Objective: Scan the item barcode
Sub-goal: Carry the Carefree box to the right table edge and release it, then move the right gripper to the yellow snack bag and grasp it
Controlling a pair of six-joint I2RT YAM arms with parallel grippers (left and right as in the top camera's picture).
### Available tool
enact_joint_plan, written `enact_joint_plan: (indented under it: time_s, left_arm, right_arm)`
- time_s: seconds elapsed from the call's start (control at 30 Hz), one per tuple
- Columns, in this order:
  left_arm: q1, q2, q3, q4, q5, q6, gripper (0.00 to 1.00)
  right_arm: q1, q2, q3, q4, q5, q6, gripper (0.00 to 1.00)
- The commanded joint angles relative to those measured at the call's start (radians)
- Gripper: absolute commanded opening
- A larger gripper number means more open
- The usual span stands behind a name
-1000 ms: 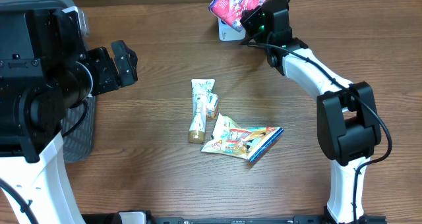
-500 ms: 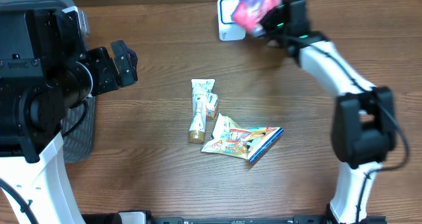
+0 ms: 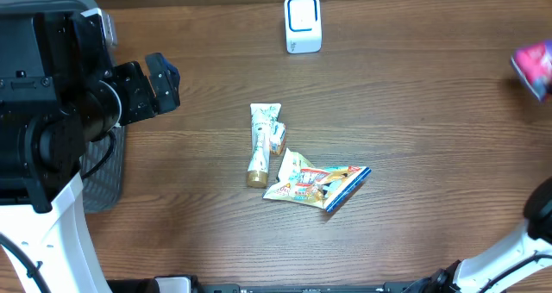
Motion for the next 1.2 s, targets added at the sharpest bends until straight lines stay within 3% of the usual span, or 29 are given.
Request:
enact_joint_plan:
  time_s: [0.0,0.1,0.2,0.27,0.33,0.6,0.8,0.9,1.0,1.03,1.07,1.17]
  left_arm:
    - [0.005,0.002,-0.001,0.002,-0.006,0.009,1.00]
    - [0.005,0.002,-0.001,0.002,-0.006,0.009,1.00]
    - [0.005,0.002,-0.001,0.002,-0.006,0.008,1.00]
    - [0.005,0.002,-0.001,0.002,-0.006,0.009,0.99]
    - [0.005,0.002,-0.001,0.002,-0.006,0.009,1.00]
    - [0.005,0.002,-0.001,0.002,-0.006,0.009,1.00]
    - [0.005,0.002,-0.001,0.002,-0.006,0.009,1.00]
    - [0.005,0.002,-0.001,0.002,-0.006,0.009,1.00]
    - [0.005,0.002,-0.001,0.002,-0.006,0.009,0.99]
    - [0.005,0.002,-0.001,0.002,-0.006,0.009,1.00]
    - [0.005,0.002,-0.001,0.002,-0.006,0.009,1.00]
    - [0.005,0.002,-0.001,0.002,-0.006,0.009,1.00]
  right_arm:
    - [-0.085,0.067,-0.007,0.013,-0.002,-0.088,0.04]
    - [-0.128,0.091,-0.007,0.014,0.001,-0.088,0.05]
    - [-0.180,0.089,-0.003,0.002,0.004,-0.098,0.34]
    - [-0.224,0.080,0.037,-0.072,-0.021,-0.098,0.61]
    - [-0.248,0.062,0.082,-0.144,-0.048,-0.098,0.69]
    - [-0.227,-0.133,0.227,-0.320,-0.387,-0.163,0.81]
    - [-0.005,-0.254,0.227,-0.550,-0.674,-0.517,1.00]
    - [0.192,-0.242,0.195,-0.656,-0.650,-0.694,1.00]
    - [0.443,-0.220,0.089,-0.686,-0.616,-0.749,0.97]
    - [0.489,-0.217,0.062,-0.683,-0.611,-0.749,0.87]
    - [0.600,-0.214,-0.007,-0.667,-0.584,-0.750,0.59]
    - [0.785,-0.214,-0.119,-0.639,-0.532,-0.749,0.27]
